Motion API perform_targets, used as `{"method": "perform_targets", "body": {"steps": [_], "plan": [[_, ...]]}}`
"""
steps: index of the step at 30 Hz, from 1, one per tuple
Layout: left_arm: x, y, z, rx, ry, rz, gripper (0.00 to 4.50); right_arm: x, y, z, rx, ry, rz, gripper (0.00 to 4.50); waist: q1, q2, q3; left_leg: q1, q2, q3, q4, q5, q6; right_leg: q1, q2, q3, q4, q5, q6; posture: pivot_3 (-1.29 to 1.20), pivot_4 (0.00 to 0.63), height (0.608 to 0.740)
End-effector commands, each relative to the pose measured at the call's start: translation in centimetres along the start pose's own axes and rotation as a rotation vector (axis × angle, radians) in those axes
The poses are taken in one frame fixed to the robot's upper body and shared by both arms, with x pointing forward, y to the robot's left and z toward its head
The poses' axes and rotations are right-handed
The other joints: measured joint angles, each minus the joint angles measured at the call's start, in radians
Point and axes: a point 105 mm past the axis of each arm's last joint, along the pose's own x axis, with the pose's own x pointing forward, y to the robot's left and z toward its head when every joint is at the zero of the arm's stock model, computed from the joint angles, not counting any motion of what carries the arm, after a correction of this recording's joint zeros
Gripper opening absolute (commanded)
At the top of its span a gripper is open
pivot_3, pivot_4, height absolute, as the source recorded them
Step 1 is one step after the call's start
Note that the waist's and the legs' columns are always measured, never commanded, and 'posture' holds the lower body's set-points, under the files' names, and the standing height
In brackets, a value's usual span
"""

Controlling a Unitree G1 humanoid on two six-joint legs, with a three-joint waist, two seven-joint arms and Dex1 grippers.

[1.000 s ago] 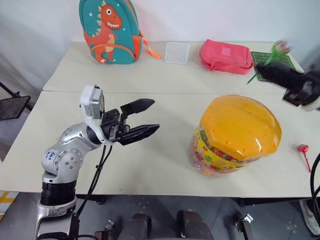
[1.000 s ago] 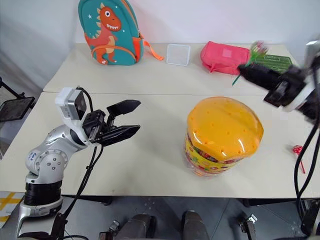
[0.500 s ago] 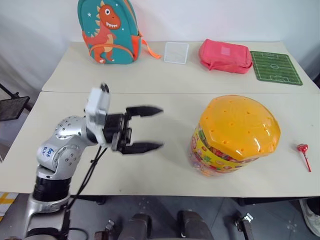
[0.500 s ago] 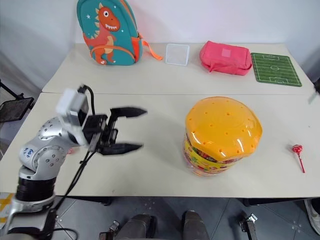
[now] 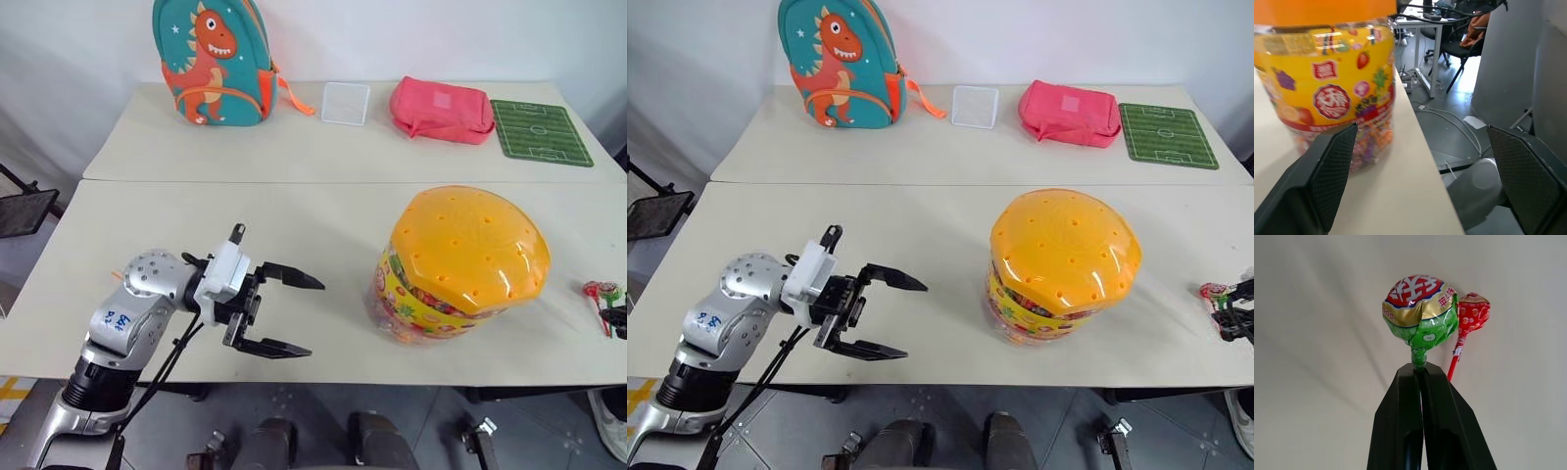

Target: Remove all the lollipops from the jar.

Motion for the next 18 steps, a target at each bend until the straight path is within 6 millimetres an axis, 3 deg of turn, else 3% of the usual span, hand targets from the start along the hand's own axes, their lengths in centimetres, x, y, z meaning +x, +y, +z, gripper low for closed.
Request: {"method": "perform_targets", "body": {"steps": [1, 8, 10, 12, 13, 15, 18], "plan": [[-0.2, -0.4, 0.4, 0.015, 0.011, 0.008, 4.50, 0.1, -0.5, 0.0, 0.000, -0.001, -0.034, 0.67, 0.001, 0.000, 0.000, 0.000, 0.000, 0.000, 0.000, 0.000, 0.000, 0.000, 0.000, 0.000, 0.000, 0.000, 0.000, 0.00, 0.150, 0.740], [-1.3, 0.4, 0.2, 0.009, 0.024, 0.056, 4.50, -0.3, -0.8, 0.7, -0.020, -0.054, -0.022, 2.87, 0.000, 0.000, 0.000, 0.000, 0.000, -0.001, 0.000, 0.000, 0.000, 0.000, 0.000, 0.000, 0.000, 0.000, 0.000, 0.00, 0.150, 0.740], [-2.0, 1.2, 0.4, -0.001, -0.008, 0.116, 4.50, -1.2, 0.9, 2.6, -0.113, -0.211, 0.077, 3.56, 0.000, 0.000, 0.000, 0.000, 0.000, -0.001, 0.000, 0.000, 0.000, 0.000, 0.000, -0.001, 0.000, 0.000, 0.000, 0.00, 0.150, 0.740], [-3.9, 2.7, -0.1, -0.009, -0.018, 0.270, 4.50, -3.6, 2.7, 6.1, -0.147, -0.571, 0.183, 4.22, 0.000, 0.000, 0.000, 0.001, 0.000, -0.001, -0.001, 0.000, 0.000, 0.001, 0.000, -0.001, 0.000, 0.000, 0.000, 0.00, 0.150, 0.740], [-4.4, 3.0, -0.4, -0.010, -0.013, 0.311, 4.50, -4.4, 3.0, 6.9, -0.140, -0.674, 0.203, 4.48, -0.002, 0.000, 0.000, 0.001, 0.000, -0.002, 0.000, 0.000, 0.000, 0.001, 0.001, -0.002, 0.000, 0.000, 0.000, 0.00, 0.150, 0.740], [-5.8, 3.5, -1.7, -0.040, 0.039, 0.408, 4.50, -5.3, 3.5, 7.6, -0.105, -0.784, 0.237, 4.48, -0.004, 0.000, 0.000, 0.001, 0.000, -0.002, 0.000, 0.000, 0.000, 0.001, 0.001, -0.001, 0.000, 0.000, 0.000, 0.00, 0.150, 0.740], [-7.6, 3.2, -3.4, -0.036, 0.101, 0.496, 4.50, -5.5, 5.9, 6.9, -0.252, -0.808, 0.300, 4.48, -0.001, 0.000, 0.000, 0.002, 0.000, -0.002, -0.001, 0.000, 0.000, 0.001, 0.000, -0.002, 0.001, 0.000, 0.000, 0.00, 0.150, 0.740]]}}
